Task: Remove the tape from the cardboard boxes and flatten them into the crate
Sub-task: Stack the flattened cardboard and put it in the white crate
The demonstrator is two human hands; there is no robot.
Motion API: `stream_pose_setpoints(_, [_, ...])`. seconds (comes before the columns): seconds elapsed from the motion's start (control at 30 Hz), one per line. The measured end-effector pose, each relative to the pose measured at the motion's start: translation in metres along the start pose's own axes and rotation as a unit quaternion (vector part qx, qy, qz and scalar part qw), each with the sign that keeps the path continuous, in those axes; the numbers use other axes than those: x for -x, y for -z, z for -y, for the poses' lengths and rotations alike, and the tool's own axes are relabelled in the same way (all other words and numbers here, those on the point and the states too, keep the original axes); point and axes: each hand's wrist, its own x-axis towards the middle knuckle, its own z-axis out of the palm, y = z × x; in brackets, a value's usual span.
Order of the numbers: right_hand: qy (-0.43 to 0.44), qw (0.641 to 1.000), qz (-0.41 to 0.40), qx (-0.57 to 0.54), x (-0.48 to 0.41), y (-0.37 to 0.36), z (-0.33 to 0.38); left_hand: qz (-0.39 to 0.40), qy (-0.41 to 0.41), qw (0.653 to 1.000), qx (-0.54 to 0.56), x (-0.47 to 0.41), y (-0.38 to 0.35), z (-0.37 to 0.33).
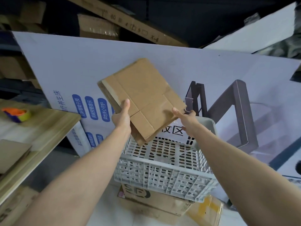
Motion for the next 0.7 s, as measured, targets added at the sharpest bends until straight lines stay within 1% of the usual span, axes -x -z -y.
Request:
stream_pose_setpoints(0.07, [-0.028,0.992,0.053,-0.108,0.005,-0.006,0.003,-0.001,0.018,1.000,0.020,0.009,-0.009,0.002])
stream_pose_setpoints(0.13, [-0.025,0.975,0.110,-0.191,0.008,-0.011,0.005,0.011,0.041,0.999,0.018,0.018,-0.018,0.011])
stream_pose_setpoints(0.17, [-0.013,0.968,0.114,-0.223,0.008,-0.012,0.005,0.017,0.047,0.999,0.019,0.024,-0.020,0.017])
stream_pose_setpoints(0.2, [-0.003,0.964,0.099,-0.245,0.007,-0.011,0.006,0.029,0.052,0.998,0.017,0.030,-0.022,0.021])
stream_pose_setpoints(0.3, [0.003,0.968,0.037,-0.250,0.000,0.003,0.013,0.086,0.078,0.993,0.017,0.038,-0.023,0.027])
stream_pose_setpoints(0.33, [0.005,0.970,0.030,-0.243,-0.003,0.010,0.014,0.083,0.082,0.993,0.015,0.036,-0.021,0.026])
stream_pose_setpoints(0.37, [0.009,0.971,0.028,-0.235,-0.006,0.018,0.016,0.051,0.071,0.996,0.002,0.032,-0.018,0.023])
stream_pose_setpoints(0.4, [0.015,0.974,0.029,-0.225,-0.010,0.027,0.017,0.004,0.044,0.999,-0.032,0.026,-0.013,0.020])
stream_pose_setpoints(0.43, [0.021,0.977,0.032,-0.209,-0.013,0.037,0.017,-0.031,0.012,0.996,-0.088,0.018,-0.007,0.016])
stream_pose_setpoints(0.47, [0.026,0.980,0.036,-0.193,-0.016,0.046,0.017,-0.041,-0.018,0.987,-0.154,0.012,0.000,0.011])
stream_pose_setpoints(0.5, [0.029,0.983,0.040,-0.179,-0.019,0.055,0.016,-0.025,-0.041,0.974,-0.220,0.006,0.006,0.008])
stream_pose_setpoints(0.53, [0.029,0.985,0.043,-0.167,-0.022,0.062,0.013,0.010,-0.050,0.958,-0.282,0.002,0.009,0.007])
stream_pose_setpoints(0.6, [0.026,0.987,0.056,-0.150,-0.027,0.072,0.008,0.104,-0.031,0.922,-0.371,-0.003,0.008,0.006])
stream_pose_setpoints(0.63, [0.022,0.987,0.063,-0.143,-0.029,0.074,0.006,0.145,-0.016,0.908,-0.393,-0.004,0.005,0.006])
stream_pose_setpoints(0.7, [0.016,0.989,0.073,-0.131,-0.030,0.075,0.000,0.193,0.002,0.893,-0.406,-0.004,-0.003,0.008])
